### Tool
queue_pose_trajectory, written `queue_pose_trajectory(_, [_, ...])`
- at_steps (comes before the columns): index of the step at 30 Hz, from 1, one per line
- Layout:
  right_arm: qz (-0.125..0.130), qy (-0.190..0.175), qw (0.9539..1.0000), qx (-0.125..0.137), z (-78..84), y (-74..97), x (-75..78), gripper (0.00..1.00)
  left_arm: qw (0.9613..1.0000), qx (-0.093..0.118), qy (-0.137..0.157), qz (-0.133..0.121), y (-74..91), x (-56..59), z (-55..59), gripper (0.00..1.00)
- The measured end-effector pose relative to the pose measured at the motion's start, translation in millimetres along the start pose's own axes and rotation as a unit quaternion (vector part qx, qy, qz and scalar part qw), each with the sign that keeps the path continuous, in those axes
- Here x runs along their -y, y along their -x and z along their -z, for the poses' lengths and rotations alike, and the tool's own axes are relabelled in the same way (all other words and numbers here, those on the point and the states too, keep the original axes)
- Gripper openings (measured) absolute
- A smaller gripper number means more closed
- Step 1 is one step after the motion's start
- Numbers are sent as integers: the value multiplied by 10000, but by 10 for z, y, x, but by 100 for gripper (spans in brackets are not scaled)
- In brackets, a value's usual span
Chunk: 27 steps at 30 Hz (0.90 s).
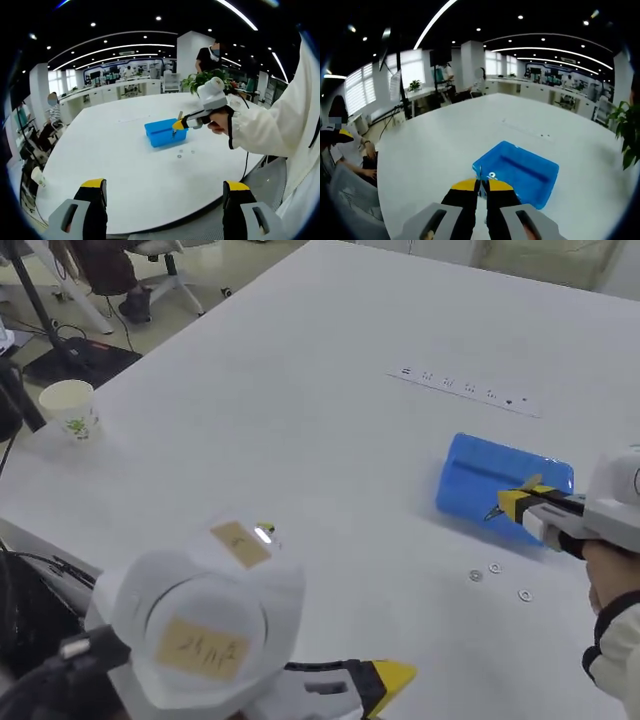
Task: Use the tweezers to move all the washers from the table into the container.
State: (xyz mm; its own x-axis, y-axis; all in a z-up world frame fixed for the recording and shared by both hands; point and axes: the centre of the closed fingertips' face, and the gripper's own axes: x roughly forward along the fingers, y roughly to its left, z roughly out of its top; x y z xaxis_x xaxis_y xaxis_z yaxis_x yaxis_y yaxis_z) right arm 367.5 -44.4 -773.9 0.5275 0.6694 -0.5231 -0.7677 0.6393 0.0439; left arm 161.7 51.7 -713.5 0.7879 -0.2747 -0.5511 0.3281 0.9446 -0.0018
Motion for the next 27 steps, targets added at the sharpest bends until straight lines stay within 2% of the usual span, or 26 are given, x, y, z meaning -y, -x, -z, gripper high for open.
queue_pose_trajectory(5, [-46,-121,9998,-138,179,22,-61,2,10000,-11,-19,-1,3,3,2,99])
queue_pose_trajectory(12, [-43,-186,9994,-304,347,25,-99,2,10000,-14,-18,-7,4,-3,-1,99])
queue_pose_trajectory(27, [-12,-176,9987,-476,496,22,-146,2,10000,-39,-8,-31,5,-20,23,99])
